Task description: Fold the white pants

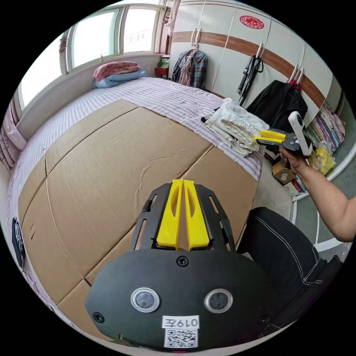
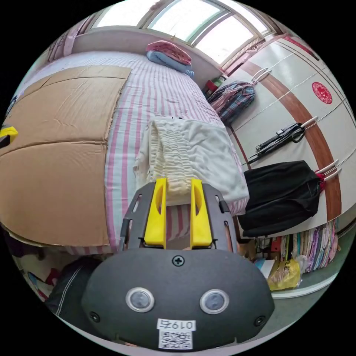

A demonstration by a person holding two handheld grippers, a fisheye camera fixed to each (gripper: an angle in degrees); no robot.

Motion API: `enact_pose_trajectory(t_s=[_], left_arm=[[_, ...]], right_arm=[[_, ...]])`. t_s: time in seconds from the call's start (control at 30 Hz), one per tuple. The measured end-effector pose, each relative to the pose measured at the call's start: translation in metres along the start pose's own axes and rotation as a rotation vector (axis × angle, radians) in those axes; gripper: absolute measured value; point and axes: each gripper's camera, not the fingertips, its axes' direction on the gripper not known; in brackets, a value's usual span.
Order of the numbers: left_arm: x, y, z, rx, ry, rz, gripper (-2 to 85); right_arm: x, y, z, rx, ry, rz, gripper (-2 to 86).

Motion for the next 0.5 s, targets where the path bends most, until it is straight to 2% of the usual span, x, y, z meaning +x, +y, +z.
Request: enact_pose_trajectory(t_s=[0.2, 0.33, 0.5], left_arm=[[0.014, 0.007, -0.029, 0.133, -0.057, 0.168, 0.7], [0.020, 0.017, -0.061, 0.240, -0.078, 0.240, 0.6], [0.034, 0.056, -0.091, 0.304, -0.063, 0.190, 0.6]], right_arm=[[-0.009, 0.032, -0.042, 0.171, 0.251, 0.030, 8.2], [-0.035, 0.057, -0.051, 0.223, 0.383, -0.044, 7.9], [-0.068, 0.126, -0.066, 0.243, 0.453, -0.134, 8.3]])
